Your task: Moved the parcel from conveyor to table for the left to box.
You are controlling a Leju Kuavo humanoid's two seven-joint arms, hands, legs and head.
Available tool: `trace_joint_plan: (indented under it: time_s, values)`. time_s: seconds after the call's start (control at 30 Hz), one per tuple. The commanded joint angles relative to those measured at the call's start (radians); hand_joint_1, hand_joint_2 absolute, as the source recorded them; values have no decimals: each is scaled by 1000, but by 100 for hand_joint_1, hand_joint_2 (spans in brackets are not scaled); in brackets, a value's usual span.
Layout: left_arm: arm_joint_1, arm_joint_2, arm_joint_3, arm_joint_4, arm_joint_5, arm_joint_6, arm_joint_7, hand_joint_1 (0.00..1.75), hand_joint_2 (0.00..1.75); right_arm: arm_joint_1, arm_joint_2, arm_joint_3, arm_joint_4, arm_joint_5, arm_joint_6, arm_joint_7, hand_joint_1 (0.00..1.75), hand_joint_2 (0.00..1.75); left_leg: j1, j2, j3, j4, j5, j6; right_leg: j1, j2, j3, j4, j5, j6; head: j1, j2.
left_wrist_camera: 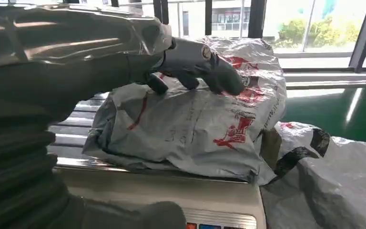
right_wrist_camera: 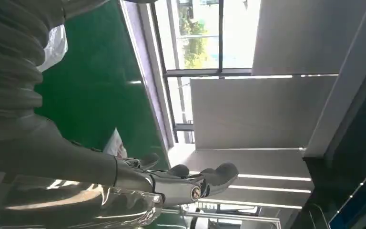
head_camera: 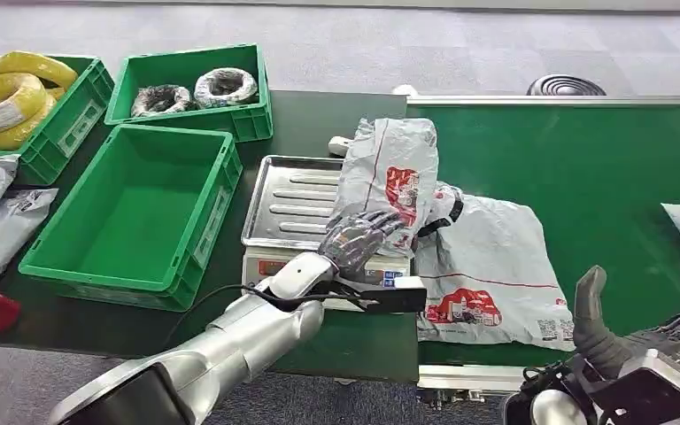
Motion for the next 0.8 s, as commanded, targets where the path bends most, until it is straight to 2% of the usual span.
trace_joint_plan:
  time_s: [0.03, 0.1, 0.17, 0.23, 0.3, 0.5, 0.8]
  values:
    - [-24, 9, -28, 74, -8, -6, 11, 164, 175, 4, -7, 17, 13, -5, 0, 1, 0, 175, 0, 3, 1, 0, 0, -1, 1, 0, 1, -1, 0, 0, 0, 0]
    - [-26, 9, -22, 84, -5, -3, 11, 171, 175, 2, -7, 21, 14, -6, 0, 1, 0, 175, 0, 4, 1, 0, 0, -1, 1, 0, 1, -1, 1, 0, 0, 0]
    - [-27, 9, -14, 86, 0, -1, 8, 171, 175, -3, -7, 23, 18, -5, 0, 1, 0, 175, 0, 2, 1, 0, 0, 0, 0, 0, 0, 0, 0, 0, 0, 0]
    - [-28, 9, -11, 89, 0, 4, 9, 162, 175, -6, -7, 25, 22, -5, 0, 1, 0, 175, 0, 2, 1, 0, 0, -1, 1, 0, 1, -1, 1, 0, 0, 0]
    - [-28, 9, -11, 90, -1, 3, 8, 169, 175, -9, -7, 24, 24, -5, 0, 1, 0, 175, 1, 4, 1, -1, 0, -1, 1, 0, 1, -1, 1, 0, 0, 0]
    - [-27, 9, -7, 93, 0, 5, 8, 162, 175, -15, -7, 29, 30, -6, 0, 1, 0, 175, 0, 3, 1, 0, 0, -1, 0, 0, 1, -1, 1, 0, 0, 0]
    - [-28, 9, 9, 98, 3, 20, 3, 166, 175, -20, -7, 32, 36, -2, 0, 1, 0, 175, 0, 3, 1, 0, 0, -1, 1, 0, 1, -1, 1, 0, 0, 0]
